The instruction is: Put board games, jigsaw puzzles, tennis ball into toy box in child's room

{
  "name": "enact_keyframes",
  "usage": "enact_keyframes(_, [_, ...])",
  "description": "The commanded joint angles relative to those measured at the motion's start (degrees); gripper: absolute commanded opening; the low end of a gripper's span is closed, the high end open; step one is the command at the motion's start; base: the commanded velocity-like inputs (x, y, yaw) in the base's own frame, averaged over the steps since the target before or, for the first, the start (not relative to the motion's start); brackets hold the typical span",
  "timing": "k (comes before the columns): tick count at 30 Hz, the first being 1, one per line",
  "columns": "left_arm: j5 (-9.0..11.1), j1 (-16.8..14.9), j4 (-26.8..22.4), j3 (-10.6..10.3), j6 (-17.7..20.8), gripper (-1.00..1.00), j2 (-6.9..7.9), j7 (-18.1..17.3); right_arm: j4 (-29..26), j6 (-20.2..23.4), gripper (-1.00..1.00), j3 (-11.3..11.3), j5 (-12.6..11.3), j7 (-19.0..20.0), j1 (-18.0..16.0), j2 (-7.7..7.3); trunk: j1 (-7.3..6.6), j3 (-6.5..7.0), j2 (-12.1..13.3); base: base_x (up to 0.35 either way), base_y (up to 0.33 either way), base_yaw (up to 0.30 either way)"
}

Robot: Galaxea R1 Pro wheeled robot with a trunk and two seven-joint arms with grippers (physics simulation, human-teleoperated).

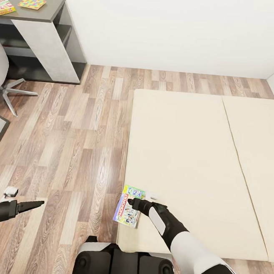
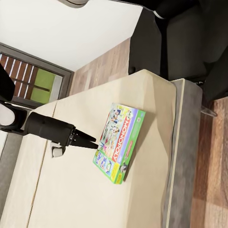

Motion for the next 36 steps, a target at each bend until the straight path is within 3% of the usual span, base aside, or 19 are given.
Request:
enact_keyframes(1, [-0.50, -0.03, -0.05, 0.09, 0.60, 1.00, -0.01, -0.46, -0.02, 0.18, 1.00, 0.07, 0.05, 0.05, -0.03, 0.00, 0.03, -0.06, -0.09, 0.000, 0.000, 0.000])
enact_keyframes(36, [-0.50, -0.03, -0.05, 0.09, 0.59, 1.00, -0.01, -0.46, -0.02, -0.03, 1.00, 0.86, 0.01, 0.05, -0.03, 0.00, 0.03, -0.06, -0.09, 0.000, 0.000, 0.000])
